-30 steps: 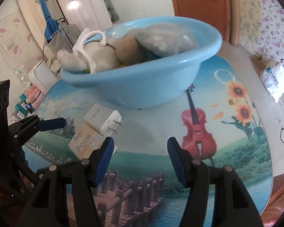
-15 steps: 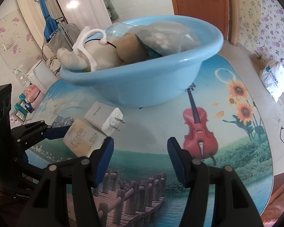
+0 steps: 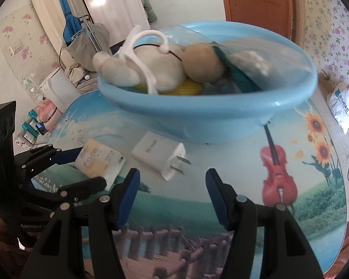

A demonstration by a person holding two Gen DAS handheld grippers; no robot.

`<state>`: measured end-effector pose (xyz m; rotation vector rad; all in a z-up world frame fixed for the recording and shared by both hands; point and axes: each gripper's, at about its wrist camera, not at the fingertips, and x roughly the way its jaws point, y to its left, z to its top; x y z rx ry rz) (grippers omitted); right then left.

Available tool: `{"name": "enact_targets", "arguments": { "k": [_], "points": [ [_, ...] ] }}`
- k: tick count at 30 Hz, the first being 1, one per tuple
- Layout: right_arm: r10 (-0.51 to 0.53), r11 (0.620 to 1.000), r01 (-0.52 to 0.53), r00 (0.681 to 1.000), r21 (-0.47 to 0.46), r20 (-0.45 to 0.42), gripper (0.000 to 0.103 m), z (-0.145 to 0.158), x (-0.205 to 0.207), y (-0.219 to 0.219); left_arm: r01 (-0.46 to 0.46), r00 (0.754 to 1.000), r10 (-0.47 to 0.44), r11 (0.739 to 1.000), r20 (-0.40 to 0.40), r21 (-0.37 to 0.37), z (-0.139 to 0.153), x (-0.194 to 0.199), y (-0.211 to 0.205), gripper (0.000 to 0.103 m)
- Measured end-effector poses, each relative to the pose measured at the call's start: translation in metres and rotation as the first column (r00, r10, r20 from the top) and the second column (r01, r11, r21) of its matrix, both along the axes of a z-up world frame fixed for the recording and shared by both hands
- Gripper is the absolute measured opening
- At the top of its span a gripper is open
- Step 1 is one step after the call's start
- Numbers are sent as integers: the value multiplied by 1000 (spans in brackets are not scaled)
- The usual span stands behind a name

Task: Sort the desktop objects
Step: 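Grasp the 'Face' tissue pack with the left tool while the right tool grasps the white charger plug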

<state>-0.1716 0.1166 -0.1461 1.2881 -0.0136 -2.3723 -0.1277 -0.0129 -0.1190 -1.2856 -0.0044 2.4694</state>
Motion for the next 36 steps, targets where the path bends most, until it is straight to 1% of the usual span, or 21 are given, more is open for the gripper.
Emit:
{"name": "enact_targets", "arguments": {
  "k": [2, 3, 5, 8, 11, 16, 19, 25, 28, 29, 31, 33, 36],
  "points": [
    [-20, 1000, 20, 1000, -1, -11, 80, -1, -2, -5, 2, 1000, -2, 1000, 2, -2, -1, -3, 0, 69],
    [-24, 1000, 24, 1000, -7, -9, 82, -1, -3, -6, -3, 1000, 3, 1000, 3, -3, -1, -5, -1, 71],
    [-28, 999, 28, 1000, -16, 1, 82, -2, -6, -9, -7, 1000, 7, 1000, 3, -6, -1, -5, -2, 74],
    [-39, 999, 39, 999, 3, 5, 82, -5, -12, -16, -10, 1000, 10, 1000, -4, -19, 1, -3, -4, 78],
    [-44, 999, 44, 999, 1, 24, 82, -9, -17, -24, -16, 1000, 16, 1000, -1, -23, 1, -3, -6, 80],
    [-49, 998, 48, 999, 48, 13, 82, -13, -21, -34, -24, 1000, 25, 999, 4, -37, 0, -3, -9, 83],
    [-75, 995, 75, 997, 59, 9, 82, -12, -20, -24, -29, 1000, 29, 999, 6, -43, -1, -3, -8, 84],
    [-125, 991, 124, 992, 48, 19, 83, -12, -13, 4, -20, 1000, 21, 999, 20, -42, -6, -4, -3, 84],
    [-108, 993, 108, 994, 53, 9, 83, -11, -8, 11, -20, 1000, 20, 998, 15, -54, -6, -5, -1, 84],
    [-107, 993, 106, 994, 53, 8, 83, -11, -7, 12, -22, 1000, 23, 998, 12, -63, -7, -6, 0, 86],
    [-103, 993, 102, 995, 53, 9, 83, -12, -6, 13, -30, 999, 31, 995, 6, -97, -9, -8, 3, 90],
    [-92, 994, 92, 996, 53, 3, 83, -11, -7, 12, -29, 1000, 29, 990, -4, -136, -10, -7, 8, 91],
    [-58, 997, 59, 998, 58, -20, 83, -11, -9, 4, -26, 1000, 25, 990, -10, -136, -12, -7, 9, 95]
  ]
}}
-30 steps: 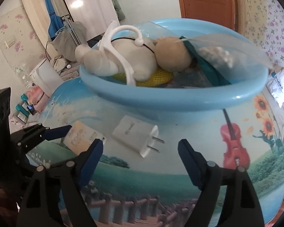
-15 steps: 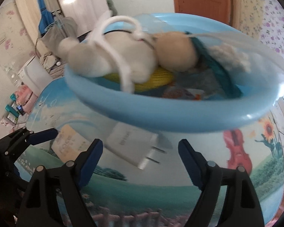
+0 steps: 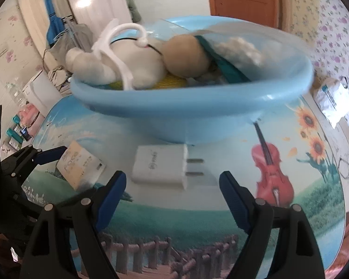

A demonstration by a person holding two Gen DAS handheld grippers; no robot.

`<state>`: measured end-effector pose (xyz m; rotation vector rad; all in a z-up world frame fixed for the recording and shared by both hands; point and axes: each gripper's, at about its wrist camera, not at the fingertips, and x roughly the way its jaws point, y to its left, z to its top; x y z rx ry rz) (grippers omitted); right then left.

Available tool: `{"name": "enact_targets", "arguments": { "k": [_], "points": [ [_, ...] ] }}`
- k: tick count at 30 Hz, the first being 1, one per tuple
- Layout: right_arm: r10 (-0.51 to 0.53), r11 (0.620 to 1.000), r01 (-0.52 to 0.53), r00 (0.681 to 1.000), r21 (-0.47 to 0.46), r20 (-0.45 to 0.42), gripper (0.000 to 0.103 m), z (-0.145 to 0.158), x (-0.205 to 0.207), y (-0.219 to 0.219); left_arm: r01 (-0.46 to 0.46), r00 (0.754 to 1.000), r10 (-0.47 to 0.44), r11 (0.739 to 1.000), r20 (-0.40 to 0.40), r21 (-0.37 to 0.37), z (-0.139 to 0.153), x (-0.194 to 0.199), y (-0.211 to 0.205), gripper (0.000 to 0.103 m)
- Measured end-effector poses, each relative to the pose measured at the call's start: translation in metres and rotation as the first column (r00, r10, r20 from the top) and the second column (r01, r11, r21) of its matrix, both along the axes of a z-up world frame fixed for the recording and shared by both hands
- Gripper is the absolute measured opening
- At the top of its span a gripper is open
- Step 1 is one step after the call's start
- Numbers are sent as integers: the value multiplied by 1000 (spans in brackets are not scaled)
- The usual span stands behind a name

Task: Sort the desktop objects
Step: 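Grasp the 'Face' tissue pack with the left tool while the right tool grasps the white charger plug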

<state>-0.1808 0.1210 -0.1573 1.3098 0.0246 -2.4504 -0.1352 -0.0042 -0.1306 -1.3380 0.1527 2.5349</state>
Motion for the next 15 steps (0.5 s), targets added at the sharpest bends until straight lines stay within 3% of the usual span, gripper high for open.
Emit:
{"name": "enact_targets", "arguments": {
  "k": [6, 9, 10, 13, 15],
  "points": [
    [12, 1000, -12, 1000, 17, -23, 83, -5, -8, -9, 10, 1000, -10, 1000, -7, 0, -1, 0, 0, 95],
    [13, 1000, -12, 999, 22, -30, 83, -5, -8, -9, 8, 1000, -8, 1000, -20, 4, 0, 2, 0, 79],
    [17, 1000, -16, 999, 23, -33, 83, -5, -8, -8, 14, 1000, -14, 1000, -27, 9, 1, -1, -4, 67],
    [20, 999, -19, 999, 28, -46, 83, -6, -6, -6, 24, 999, -24, 1000, -29, 13, 3, -2, -4, 65],
    [33, 999, -32, 998, 18, -51, 72, -5, -5, -5, 24, 999, -24, 1000, -29, 13, 3, -2, -5, 65]
  ]
}}
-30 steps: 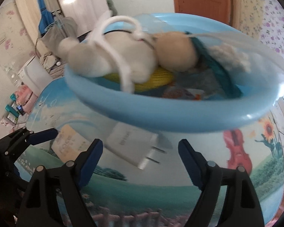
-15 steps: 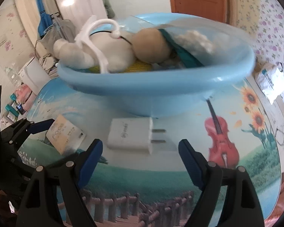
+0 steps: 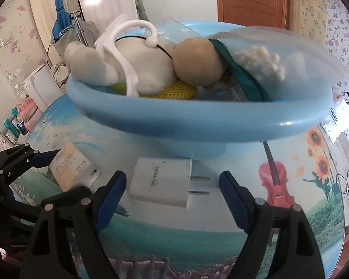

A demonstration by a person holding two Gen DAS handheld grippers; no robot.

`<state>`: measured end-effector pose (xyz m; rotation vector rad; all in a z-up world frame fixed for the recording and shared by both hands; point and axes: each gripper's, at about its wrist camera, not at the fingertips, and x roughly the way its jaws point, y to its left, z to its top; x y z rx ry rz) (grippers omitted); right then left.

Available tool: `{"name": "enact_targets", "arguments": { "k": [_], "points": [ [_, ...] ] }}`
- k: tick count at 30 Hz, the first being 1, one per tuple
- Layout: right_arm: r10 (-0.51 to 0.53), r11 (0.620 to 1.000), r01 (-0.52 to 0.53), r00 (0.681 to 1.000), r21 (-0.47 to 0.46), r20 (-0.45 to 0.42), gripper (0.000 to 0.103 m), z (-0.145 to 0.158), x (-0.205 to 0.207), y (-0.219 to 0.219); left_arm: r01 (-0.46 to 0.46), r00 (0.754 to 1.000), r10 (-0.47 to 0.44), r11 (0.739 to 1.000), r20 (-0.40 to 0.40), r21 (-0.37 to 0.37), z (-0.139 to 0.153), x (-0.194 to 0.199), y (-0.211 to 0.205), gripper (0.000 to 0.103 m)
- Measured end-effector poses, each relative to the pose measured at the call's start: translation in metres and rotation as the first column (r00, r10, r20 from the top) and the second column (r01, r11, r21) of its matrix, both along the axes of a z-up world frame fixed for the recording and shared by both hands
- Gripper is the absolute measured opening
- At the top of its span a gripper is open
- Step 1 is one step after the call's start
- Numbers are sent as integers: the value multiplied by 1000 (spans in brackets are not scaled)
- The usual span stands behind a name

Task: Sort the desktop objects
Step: 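Grasp the 'Face' tissue pack with the left tool while the right tool grasps the white charger plug, then lift and carry the tissue pack and the charger plug over the basin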

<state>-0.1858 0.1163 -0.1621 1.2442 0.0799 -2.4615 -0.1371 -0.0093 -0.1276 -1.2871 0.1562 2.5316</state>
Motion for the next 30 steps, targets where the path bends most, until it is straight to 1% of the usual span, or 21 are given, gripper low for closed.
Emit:
{"name": "enact_targets", "arguments": {
  "k": [1, 2, 7, 11, 14, 17, 21, 23, 28, 30],
  "points": [
    [14, 1000, -14, 1000, -2, -2, 67, 1, 1, 0, 0, 1000, 0, 1000, 1, 0, 0, 0, 0, 65],
    [24, 1000, -24, 1000, -2, 1, 63, 1, 1, 0, -2, 1000, 2, 1000, 2, 1, 0, 0, -1, 65],
    [50, 999, -50, 999, -17, 7, 63, 3, 7, 1, -10, 1000, 10, 1000, 12, 18, 1, 1, -4, 65],
    [94, 995, -94, 996, -42, 5, 63, 9, 17, -1, -19, 1000, 19, 999, 0, 32, 10, 3, -7, 65],
    [129, 991, -130, 991, -41, -30, 63, 19, 28, -4, -29, 999, 30, 998, -16, 56, 23, 4, -8, 65],
    [157, 986, -160, 986, -42, -60, 63, 29, 36, -7, -40, 998, 44, 995, -35, 96, 37, 6, -12, 65],
    [194, 978, -199, 978, -63, -81, 63, 40, 42, -11, -50, 997, 57, 993, -60, 112, 50, 9, -15, 65],
    [217, 970, -225, 972, -91, -89, 63, 47, 45, -12, -50, 995, 60, 991, -74, 124, 56, 11, -17, 65],
    [279, 949, -297, 947, -108, -157, 63, 67, 56, -21, -53, 991, 69, 989, -112, 140, 73, 16, -20, 65],
    [284, 946, -306, 943, -111, -174, 63, 71, 57, -24, -55, 989, 74, 988, -126, 147, 79, 17, -22, 65]
  ]
}}
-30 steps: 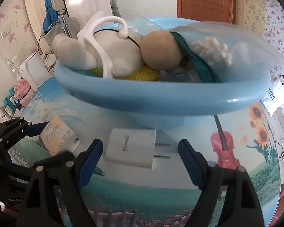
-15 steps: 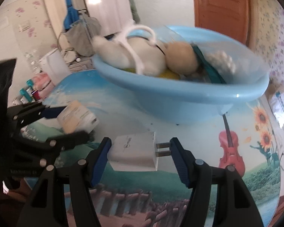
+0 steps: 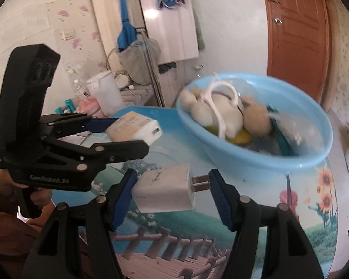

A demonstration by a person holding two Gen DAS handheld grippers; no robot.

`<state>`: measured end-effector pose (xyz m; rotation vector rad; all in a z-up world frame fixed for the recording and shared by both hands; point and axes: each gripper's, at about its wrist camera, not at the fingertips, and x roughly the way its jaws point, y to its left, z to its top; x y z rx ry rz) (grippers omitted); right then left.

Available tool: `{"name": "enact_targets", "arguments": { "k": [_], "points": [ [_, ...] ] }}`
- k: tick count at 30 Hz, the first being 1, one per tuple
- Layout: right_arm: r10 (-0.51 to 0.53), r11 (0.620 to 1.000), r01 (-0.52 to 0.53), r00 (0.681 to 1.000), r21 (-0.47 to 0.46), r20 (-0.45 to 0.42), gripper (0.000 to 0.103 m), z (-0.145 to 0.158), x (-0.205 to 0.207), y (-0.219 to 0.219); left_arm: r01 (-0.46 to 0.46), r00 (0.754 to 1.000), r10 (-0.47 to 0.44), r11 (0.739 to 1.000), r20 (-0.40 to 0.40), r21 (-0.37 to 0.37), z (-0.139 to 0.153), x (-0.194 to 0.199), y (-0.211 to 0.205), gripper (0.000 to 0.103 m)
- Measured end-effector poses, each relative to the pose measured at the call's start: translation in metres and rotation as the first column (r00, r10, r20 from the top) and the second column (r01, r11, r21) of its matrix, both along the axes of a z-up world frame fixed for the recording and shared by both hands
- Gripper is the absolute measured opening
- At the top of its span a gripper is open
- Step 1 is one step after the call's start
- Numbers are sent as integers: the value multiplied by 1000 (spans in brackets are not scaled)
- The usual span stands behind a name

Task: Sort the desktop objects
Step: 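Lift and carry the tissue pack and the charger plug over the basin, then open the left tool to drop the tissue pack while the right tool drops the charger into the basin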

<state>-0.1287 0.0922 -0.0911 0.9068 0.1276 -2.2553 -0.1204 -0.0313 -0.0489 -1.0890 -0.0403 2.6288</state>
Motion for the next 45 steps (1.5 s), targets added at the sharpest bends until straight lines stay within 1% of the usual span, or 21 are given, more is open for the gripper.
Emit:
{"name": "enact_targets", "arguments": {
  "k": [4, 7, 10, 13, 16, 19, 26, 30, 31, 33, 36, 39, 42, 45],
  "points": [
    [6, 999, -7, 1000, -38, -20, 63, 11, -1, 3, -8, 1000, 8, 1000, -30, 6, 14, -3, -2, 65],
    [-5, 998, 2, 998, -60, -57, 63, 25, -2, 9, -4, 999, 4, 1000, -54, 16, 23, -5, 1, 65],
    [-34, 996, 27, 995, -80, -89, 63, 37, -6, 18, 12, 998, -10, 1000, -70, 16, 29, -7, 6, 65],
    [-73, 995, 65, 992, -78, -102, 63, 42, -16, 29, 30, 997, -29, 999, -72, 13, 29, -12, 13, 65],
    [-119, 991, 112, 988, -68, -100, 63, 42, -27, 42, 52, 996, -50, 998, -75, 23, 31, -18, 20, 65],
    [-156, 986, 150, 984, -73, -89, 63, 39, -35, 54, 74, 994, -72, 997, -82, 16, 33, -23, 28, 65],
    [-199, 979, 196, 977, -48, -72, 63, 30, -57, 67, 107, 991, -106, 994, -79, 10, 31, -44, 42, 65],
    [-214, 977, 213, 976, -24, -52, 63, 21, -74, 72, 127, 990, -126, 992, -60, 11, 24, -57, 50, 65],
    [-218, 976, 217, 975, -19, -45, 63, 18, -79, 73, 132, 990, -131, 991, -60, 2, 22, -60, 52, 65],
    [-221, 975, 221, 975, -11, -35, 63, 15, -86, 74, 137, 988, -138, 990, -73, -17, 22, -64, 56, 65],
    [-226, 974, 226, 974, 1, -29, 63, 9, -98, 74, 145, 986, -145, 989, -82, -12, 25, -72, 59, 65],
    [-226, 974, 227, 974, 3, -29, 63, 6, -104, 74, 154, 986, -153, 988, -68, 1, 23, -82, 62, 65],
    [-224, 975, 224, 974, 8, -16, 63, 0, -111, 74, 170, 983, -169, 986, -68, -3, 23, -86, 69, 65],
    [-214, 976, 215, 976, 24, -41, 63, 0, -107, 71, 192, 979, -191, 981, -64, -1, 22, -85, 76, 65]
  ]
}}
